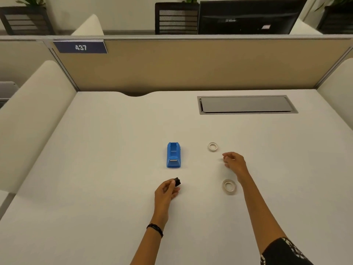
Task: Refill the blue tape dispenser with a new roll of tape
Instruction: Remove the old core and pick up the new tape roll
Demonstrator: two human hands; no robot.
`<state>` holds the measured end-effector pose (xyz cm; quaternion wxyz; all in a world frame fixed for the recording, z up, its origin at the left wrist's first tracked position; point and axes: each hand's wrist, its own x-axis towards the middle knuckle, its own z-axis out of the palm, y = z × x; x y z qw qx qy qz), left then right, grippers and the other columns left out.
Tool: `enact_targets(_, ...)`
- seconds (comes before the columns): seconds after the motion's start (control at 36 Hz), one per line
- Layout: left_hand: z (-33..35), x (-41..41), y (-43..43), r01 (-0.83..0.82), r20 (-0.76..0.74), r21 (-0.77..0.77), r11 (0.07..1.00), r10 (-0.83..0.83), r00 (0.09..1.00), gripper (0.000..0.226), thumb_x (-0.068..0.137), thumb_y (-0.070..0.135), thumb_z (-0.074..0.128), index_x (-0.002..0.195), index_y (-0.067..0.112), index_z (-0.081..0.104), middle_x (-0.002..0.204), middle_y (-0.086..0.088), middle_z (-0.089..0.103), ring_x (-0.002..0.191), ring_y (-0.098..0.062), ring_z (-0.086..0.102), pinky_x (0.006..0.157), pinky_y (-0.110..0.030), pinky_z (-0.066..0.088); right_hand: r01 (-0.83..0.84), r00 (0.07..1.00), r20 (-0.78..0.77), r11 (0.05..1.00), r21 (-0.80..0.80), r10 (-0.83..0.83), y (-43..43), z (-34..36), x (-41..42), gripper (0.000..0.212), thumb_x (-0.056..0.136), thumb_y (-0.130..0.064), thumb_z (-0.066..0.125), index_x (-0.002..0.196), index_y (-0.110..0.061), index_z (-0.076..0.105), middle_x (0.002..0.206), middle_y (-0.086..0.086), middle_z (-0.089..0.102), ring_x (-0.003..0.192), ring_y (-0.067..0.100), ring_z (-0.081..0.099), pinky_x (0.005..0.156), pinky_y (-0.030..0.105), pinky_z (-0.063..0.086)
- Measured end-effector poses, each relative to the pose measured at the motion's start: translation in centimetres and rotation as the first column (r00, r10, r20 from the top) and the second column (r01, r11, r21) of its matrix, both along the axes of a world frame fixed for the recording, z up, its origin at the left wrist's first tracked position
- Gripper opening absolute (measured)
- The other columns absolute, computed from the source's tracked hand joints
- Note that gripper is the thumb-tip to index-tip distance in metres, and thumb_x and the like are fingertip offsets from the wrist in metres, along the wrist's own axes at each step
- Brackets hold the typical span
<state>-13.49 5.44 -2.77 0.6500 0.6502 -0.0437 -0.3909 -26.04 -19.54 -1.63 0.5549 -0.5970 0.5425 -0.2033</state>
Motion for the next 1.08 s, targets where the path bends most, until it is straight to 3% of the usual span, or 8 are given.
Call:
enact_targets(0.17, 0.2, 0.0, 0.0, 0.030, -0.009, 0.036, 0.999, -0.029, 1.000, 0.022, 0.092, 0.022, 0.055, 0.108, 0.010, 0.064, 0.104, -0.008, 0.069, 0.086, -0.018, 0.067, 0.078, -0.027, 0.056, -0.234, 0.971, -0.047, 0.972, 0.007, 0.234, 2.7, 0.6, -3.3, 0.018, 0.091, -0.006, 0.049, 0.098, -0.011, 0.064, 0.107, 0.012, 0.064, 0.095, 0.021, 0.059, 0.084, 0.033, 0.050)
enact_targets(0.28, 0.4, -0.1, 0.2, 0.043, -0.009, 0.053, 0.998, -0.043, 0.999, 0.024, 0.093, 0.021, 0.054, 0.110, 0.006, 0.063, 0.103, -0.009, 0.068, 0.085, -0.014, 0.066, 0.079, -0.027, 0.055, -0.344, 0.929, -0.170, 0.937, -0.063, 0.329, 3.9, 0.9, -4.8, 0.014, 0.084, -0.017, 0.064, 0.099, -0.018, 0.065, 0.107, 0.008, 0.063, 0.098, 0.023, 0.059, 0.081, 0.026, 0.044)
enact_targets(0.42, 0.6, -0.2, 0.3, 0.045, -0.007, 0.051, 0.998, -0.045, 0.999, 0.023, 0.093, 0.018, 0.054, 0.109, 0.005, 0.062, 0.105, -0.012, 0.067, 0.092, -0.020, 0.065, 0.081, -0.027, 0.054, -0.586, 0.730, -0.476, 0.807, -0.068, 0.490, 4.5, 0.9, -5.7, 0.055, 0.068, -0.031, 0.079, 0.116, -0.023, 0.054, 0.122, 0.007, 0.042, 0.116, 0.022, 0.041, 0.097, 0.033, 0.038)
enact_targets(0.56, 0.8, -0.3, 0.7, 0.036, -0.006, 0.055, 0.998, -0.036, 0.999, 0.024, 0.094, 0.015, 0.052, 0.111, 0.001, 0.061, 0.108, -0.013, 0.066, 0.099, -0.025, 0.063, 0.084, -0.030, 0.053, -0.654, 0.595, -0.658, 0.754, -0.063, 0.461, 5.5, 0.8, -6.3, 0.064, 0.062, -0.034, 0.079, 0.116, -0.023, 0.046, 0.120, 0.005, 0.038, 0.115, 0.024, 0.037, 0.083, 0.034, 0.043)
enact_targets(0.64, 0.8, -0.3, 0.8, 0.037, -0.001, 0.055, 0.998, -0.037, 0.999, 0.023, 0.094, 0.014, 0.052, 0.110, 0.001, 0.062, 0.108, -0.013, 0.065, 0.098, -0.025, 0.063, 0.084, -0.030, 0.053, -0.636, 0.613, -0.679, 0.762, -0.122, 0.404, 6.1, 0.6, -6.4, 0.051, 0.068, -0.028, 0.073, 0.111, -0.022, 0.046, 0.114, 0.005, 0.044, 0.108, 0.023, 0.044, 0.071, 0.031, 0.041)
enact_targets(0.83, 0.8, -0.4, 0.9, 0.050, 0.010, 0.054, 0.997, -0.050, 0.999, 0.016, 0.094, 0.014, 0.051, 0.103, 0.007, 0.063, 0.107, -0.012, 0.065, 0.096, -0.023, 0.062, 0.082, -0.027, 0.053, -0.623, 0.655, -0.655, 0.759, -0.188, 0.376, 6.8, 0.5, -6.5, 0.040, 0.074, -0.026, 0.065, 0.111, -0.028, 0.049, 0.104, 0.000, 0.042, 0.099, 0.018, 0.042, 0.066, 0.027, 0.037)
enact_targets(0.94, 0.7, -0.4, 1.0, 0.054, 0.013, 0.054, 0.997, -0.055, 0.998, 0.019, 0.094, 0.015, 0.051, 0.106, 0.005, 0.062, 0.108, -0.012, 0.065, 0.099, -0.023, 0.062, 0.084, -0.028, 0.053, -0.630, 0.654, -0.654, 0.753, -0.191, 0.381, 6.8, 0.1, -6.4, 0.037, 0.078, -0.021, 0.059, 0.112, -0.032, 0.051, 0.105, 0.001, 0.041, 0.095, 0.015, 0.038, 0.068, 0.026, 0.040)
enact_targets(1.08, 0.7, -0.4, 1.0, 0.047, 0.013, 0.057, 0.997, -0.048, 0.999, 0.013, 0.094, 0.015, 0.052, 0.100, 0.010, 0.063, 0.104, -0.008, 0.064, 0.096, -0.021, 0.062, 0.079, -0.024, 0.053, -0.594, 0.737, -0.552, 0.764, -0.253, 0.390, 7.0, -0.3, -6.0, 0.028, 0.085, -0.012, 0.056, 0.110, -0.027, 0.057, 0.114, 0.004, 0.045, 0.103, 0.020, 0.042, 0.075, 0.031, 0.047)
